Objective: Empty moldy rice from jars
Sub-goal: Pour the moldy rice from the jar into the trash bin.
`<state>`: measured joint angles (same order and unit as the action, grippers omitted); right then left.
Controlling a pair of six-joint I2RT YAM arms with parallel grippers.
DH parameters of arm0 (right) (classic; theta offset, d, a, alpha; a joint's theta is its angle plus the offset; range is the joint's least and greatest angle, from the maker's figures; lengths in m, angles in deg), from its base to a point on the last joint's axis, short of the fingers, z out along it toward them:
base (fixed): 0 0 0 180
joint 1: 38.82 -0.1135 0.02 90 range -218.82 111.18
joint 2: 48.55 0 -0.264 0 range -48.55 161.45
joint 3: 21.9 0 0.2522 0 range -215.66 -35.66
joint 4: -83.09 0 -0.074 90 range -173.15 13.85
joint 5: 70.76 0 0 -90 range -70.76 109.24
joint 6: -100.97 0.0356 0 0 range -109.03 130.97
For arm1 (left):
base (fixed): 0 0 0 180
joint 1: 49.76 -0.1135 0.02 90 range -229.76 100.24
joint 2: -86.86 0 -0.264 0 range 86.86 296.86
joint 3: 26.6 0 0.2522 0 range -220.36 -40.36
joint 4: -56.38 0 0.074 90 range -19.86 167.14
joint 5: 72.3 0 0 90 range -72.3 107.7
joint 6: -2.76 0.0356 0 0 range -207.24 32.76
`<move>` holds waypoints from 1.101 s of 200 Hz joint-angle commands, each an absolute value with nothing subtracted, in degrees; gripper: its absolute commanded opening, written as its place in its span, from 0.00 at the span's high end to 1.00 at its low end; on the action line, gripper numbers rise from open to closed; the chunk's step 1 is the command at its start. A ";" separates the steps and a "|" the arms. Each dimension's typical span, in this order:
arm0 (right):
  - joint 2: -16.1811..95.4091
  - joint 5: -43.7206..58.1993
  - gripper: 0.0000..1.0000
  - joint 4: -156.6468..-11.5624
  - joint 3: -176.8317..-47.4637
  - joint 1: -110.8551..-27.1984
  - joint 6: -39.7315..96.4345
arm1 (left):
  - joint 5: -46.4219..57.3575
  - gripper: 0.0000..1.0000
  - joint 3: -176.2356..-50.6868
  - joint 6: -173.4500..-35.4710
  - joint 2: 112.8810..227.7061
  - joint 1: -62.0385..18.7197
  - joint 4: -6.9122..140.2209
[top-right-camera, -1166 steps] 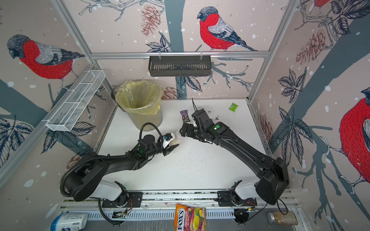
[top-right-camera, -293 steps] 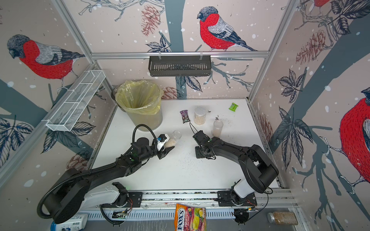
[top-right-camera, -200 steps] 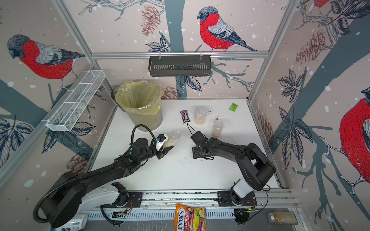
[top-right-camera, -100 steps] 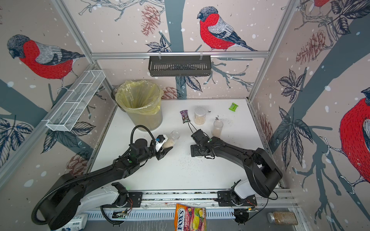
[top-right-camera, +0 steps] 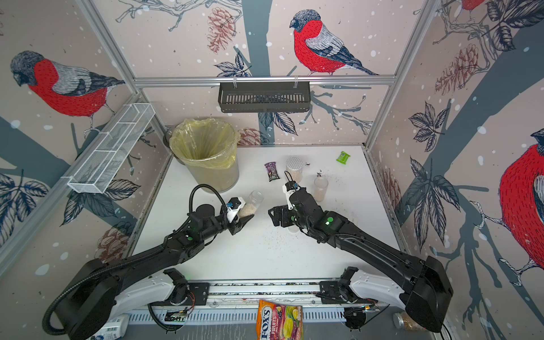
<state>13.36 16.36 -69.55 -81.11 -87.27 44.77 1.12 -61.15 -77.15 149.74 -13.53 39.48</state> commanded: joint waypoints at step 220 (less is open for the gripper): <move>31.94 7.58 0.31 -93.56 -90.24 -89.87 42.52 | -1.40 1.00 -60.46 -80.72 147.51 -13.54 33.14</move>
<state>31.37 8.56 -90.92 -89.50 -90.11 42.50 -0.52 -60.41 -80.80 147.64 -13.53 37.51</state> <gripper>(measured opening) 0.707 0.551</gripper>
